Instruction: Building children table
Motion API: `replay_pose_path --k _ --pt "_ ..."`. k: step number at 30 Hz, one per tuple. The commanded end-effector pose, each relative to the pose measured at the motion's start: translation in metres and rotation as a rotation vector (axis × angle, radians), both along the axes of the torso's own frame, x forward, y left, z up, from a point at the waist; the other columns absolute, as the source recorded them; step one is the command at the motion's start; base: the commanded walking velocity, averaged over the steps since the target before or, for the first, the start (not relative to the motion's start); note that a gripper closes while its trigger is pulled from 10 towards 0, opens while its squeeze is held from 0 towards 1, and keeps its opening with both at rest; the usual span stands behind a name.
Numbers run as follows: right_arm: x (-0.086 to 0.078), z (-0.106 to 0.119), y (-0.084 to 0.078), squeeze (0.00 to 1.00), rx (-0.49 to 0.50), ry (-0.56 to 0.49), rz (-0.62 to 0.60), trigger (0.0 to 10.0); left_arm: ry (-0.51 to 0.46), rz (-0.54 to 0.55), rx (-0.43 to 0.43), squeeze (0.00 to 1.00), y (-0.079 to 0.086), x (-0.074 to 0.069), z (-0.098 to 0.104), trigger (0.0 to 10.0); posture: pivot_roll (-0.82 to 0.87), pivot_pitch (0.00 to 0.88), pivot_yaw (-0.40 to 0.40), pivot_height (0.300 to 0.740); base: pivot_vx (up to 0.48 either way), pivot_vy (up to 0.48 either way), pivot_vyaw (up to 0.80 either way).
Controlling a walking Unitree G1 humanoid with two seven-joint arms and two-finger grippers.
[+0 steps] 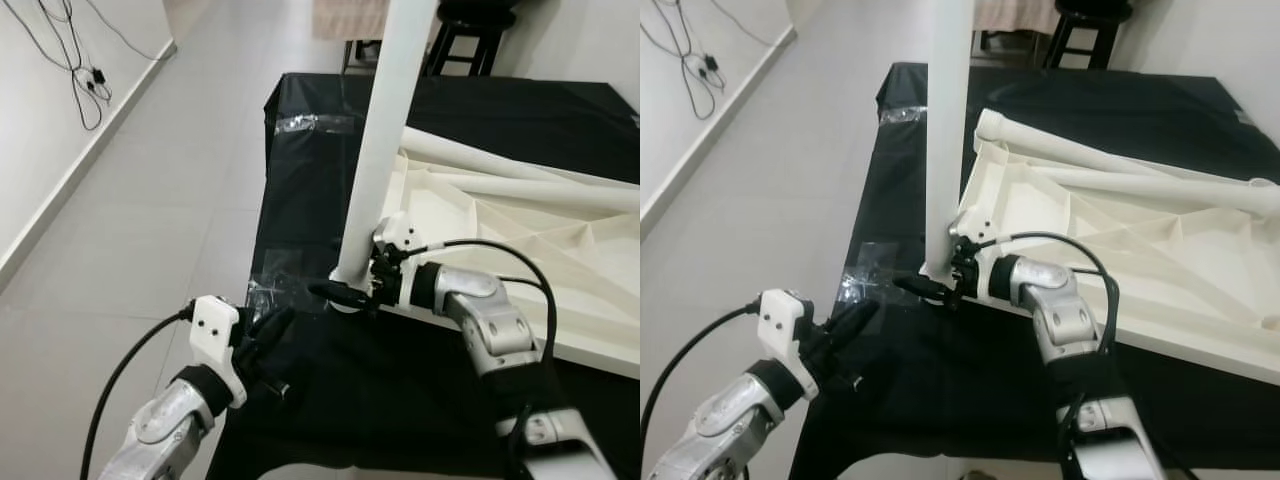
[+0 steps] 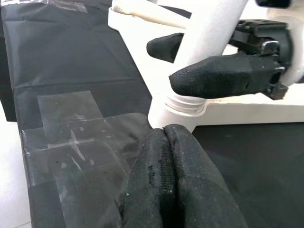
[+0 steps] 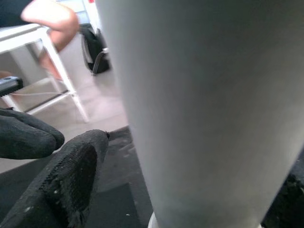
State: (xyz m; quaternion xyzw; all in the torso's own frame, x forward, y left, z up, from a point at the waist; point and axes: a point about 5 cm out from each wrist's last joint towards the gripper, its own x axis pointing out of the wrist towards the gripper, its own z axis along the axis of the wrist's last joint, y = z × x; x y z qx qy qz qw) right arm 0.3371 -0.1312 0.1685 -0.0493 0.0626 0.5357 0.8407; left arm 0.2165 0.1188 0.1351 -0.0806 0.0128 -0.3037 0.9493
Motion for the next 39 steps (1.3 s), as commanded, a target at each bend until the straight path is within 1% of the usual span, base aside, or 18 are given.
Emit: replay_pose_path --k 1,3,4,5,6,7,17,19,23,25,26,27,28,29,30,31,34,39 --pt "0.007 0.001 0.000 0.00 0.003 0.003 0.007 10.0 0.009 -0.003 0.006 0.00 -0.002 -0.002 -0.004 10.0 0.05 0.101 -0.059 0.740 0.000 0.000 0.00" --pt "0.012 0.002 -0.002 0.00 -0.006 -0.001 0.002 10.0 0.009 -0.002 0.006 0.00 -0.003 -0.003 -0.004 10.0 0.05 0.100 -0.062 0.740 0.000 0.000 0.00" --pt "0.016 0.005 -0.003 0.00 0.005 0.012 0.001 8.8 0.008 0.000 0.005 0.00 -0.004 -0.003 -0.005 10.0 0.05 0.099 -0.062 0.740 0.000 0.000 0.00" --pt "0.016 0.005 -0.003 0.00 0.005 0.012 0.001 8.8 0.008 0.000 0.005 0.00 -0.004 -0.003 -0.005 10.0 0.05 0.099 -0.062 0.740 0.000 0.000 0.00" --pt "0.019 0.010 -0.004 0.00 0.026 0.018 0.009 5.8 0.008 0.001 0.005 0.00 -0.005 -0.003 -0.005 10.0 0.05 0.099 -0.063 0.740 0.000 0.000 0.00" --pt "0.022 0.014 -0.006 0.00 0.053 0.024 0.024 0.0 0.008 0.000 0.004 0.00 -0.006 -0.004 -0.005 10.0 0.05 0.099 -0.063 0.740 0.000 0.000 0.00" --pt "0.028 0.013 -0.024 0.00 0.075 0.033 0.021 0.0 0.007 -0.003 -0.002 0.00 -0.009 -0.005 -0.004 10.0 0.05 0.106 -0.057 0.740 0.000 0.000 0.00" --pt "0.015 -0.002 -0.033 0.00 0.062 0.040 0.022 0.0 0.006 -0.003 -0.001 0.00 -0.008 -0.005 -0.003 10.0 0.05 0.115 -0.058 0.740 0.000 0.000 0.00" --pt "0.008 -0.009 -0.036 0.00 0.057 0.042 0.019 0.0 0.005 -0.002 -0.001 0.00 -0.007 -0.005 -0.003 10.0 0.04 0.119 -0.058 0.740 0.000 0.000 0.00" --pt "-0.018 -0.034 -0.020 0.00 0.016 0.038 -0.185 0.2 0.005 0.001 0.003 0.00 -0.003 -0.005 -0.002 10.0 0.03 0.126 -0.048 0.740 0.000 0.000 0.00" --pt "-0.018 -0.034 -0.020 0.00 0.016 0.038 -0.185 0.2 0.005 0.001 0.003 0.00 -0.003 -0.005 -0.002 10.0 0.03 0.126 -0.048 0.740 0.000 0.000 0.00" --pt "-0.027 -0.049 -0.009 0.00 -0.026 0.055 -0.458 0.0 0.005 0.001 0.007 0.00 0.000 -0.005 -0.002 10.0 0.03 0.134 -0.036 0.740 0.000 0.000 0.00" --pt "-0.027 -0.049 -0.009 0.00 -0.026 0.055 -0.458 0.0 0.005 0.001 0.007 0.00 0.000 -0.005 -0.002 10.0 0.03 0.134 -0.036 0.740 0.000 0.000 0.00" --pt "-0.045 -0.055 0.008 0.00 -0.083 0.041 -0.544 0.0 0.006 0.000 0.010 0.00 0.003 -0.004 -0.002 10.0 0.03 0.131 -0.030 0.740 0.000 0.000 0.00" --pt "-0.056 -0.056 0.018 0.00 -0.111 0.026 -0.572 0.0 0.007 -0.001 0.013 0.00 0.004 -0.004 -0.002 10.0 0.03 0.131 -0.030 0.740 0.000 0.000 0.00" --pt "-0.055 -0.050 0.020 0.00 -0.137 -0.029 -0.590 0.0 0.009 -0.002 0.015 0.00 0.006 -0.003 -0.003 10.0 0.01 0.125 -0.010 0.740 0.000 0.000 0.00" --pt "-0.043 -0.055 0.011 0.00 -0.099 0.044 -0.604 0.0 0.014 -0.009 0.018 0.00 0.008 -0.002 -0.003 10.0 0.03 0.120 -0.023 0.740 0.000 0.000 0.00" --pt "-0.041 -0.055 0.012 0.00 -0.091 0.064 -0.593 0.0 0.012 -0.006 0.023 0.00 0.009 -0.002 -0.004 10.0 0.03 0.120 -0.020 0.740 0.000 0.000 0.00"
